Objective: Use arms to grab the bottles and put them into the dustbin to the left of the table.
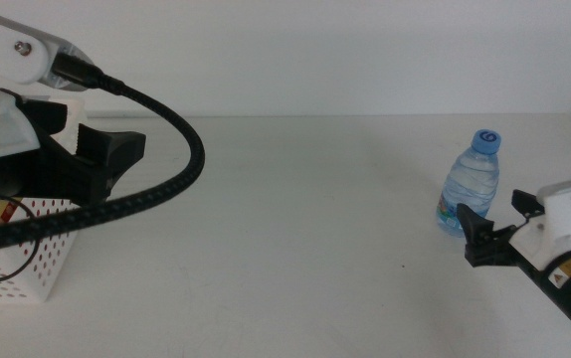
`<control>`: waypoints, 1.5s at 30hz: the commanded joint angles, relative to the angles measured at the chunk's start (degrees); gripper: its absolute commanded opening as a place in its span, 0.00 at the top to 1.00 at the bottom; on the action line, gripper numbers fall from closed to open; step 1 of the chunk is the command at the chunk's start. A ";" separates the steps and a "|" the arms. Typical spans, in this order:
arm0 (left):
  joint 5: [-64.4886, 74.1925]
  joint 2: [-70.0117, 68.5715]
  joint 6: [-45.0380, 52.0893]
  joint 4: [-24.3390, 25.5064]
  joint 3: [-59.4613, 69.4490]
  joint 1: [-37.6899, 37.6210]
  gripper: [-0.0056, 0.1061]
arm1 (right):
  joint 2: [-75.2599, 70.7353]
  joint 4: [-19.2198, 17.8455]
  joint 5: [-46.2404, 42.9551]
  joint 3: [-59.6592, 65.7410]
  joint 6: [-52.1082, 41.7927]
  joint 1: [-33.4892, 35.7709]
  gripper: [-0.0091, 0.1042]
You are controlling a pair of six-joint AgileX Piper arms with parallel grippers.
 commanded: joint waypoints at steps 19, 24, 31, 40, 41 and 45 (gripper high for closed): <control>-3.75 -0.59 -0.71 -0.61 -1.60 -0.11 0.16 | 6.50 -1.29 -11.75 -12.15 -1.31 -0.27 0.38; -3.75 -0.59 -0.71 -0.61 -1.60 -0.11 0.16 | 6.30 -5.11 -12.06 -12.15 2.87 -0.19 0.92; -3.75 -0.59 -0.71 -0.61 -1.60 -0.11 0.16 | 4.64 -19.02 -11.81 -16.44 15.28 0.22 0.92; -3.75 -0.59 -0.71 -0.61 -1.60 -0.11 0.16 | 4.82 -32.52 0.01 -31.76 25.65 6.83 0.92; -3.75 -0.59 -0.71 -0.61 -1.60 -0.11 0.16 | 5.00 -33.12 1.78 -33.92 26.50 7.70 0.92; -3.75 -0.59 -0.71 -0.61 -1.60 -0.11 0.16 | 7.95 -34.51 3.81 -42.39 29.17 11.02 0.92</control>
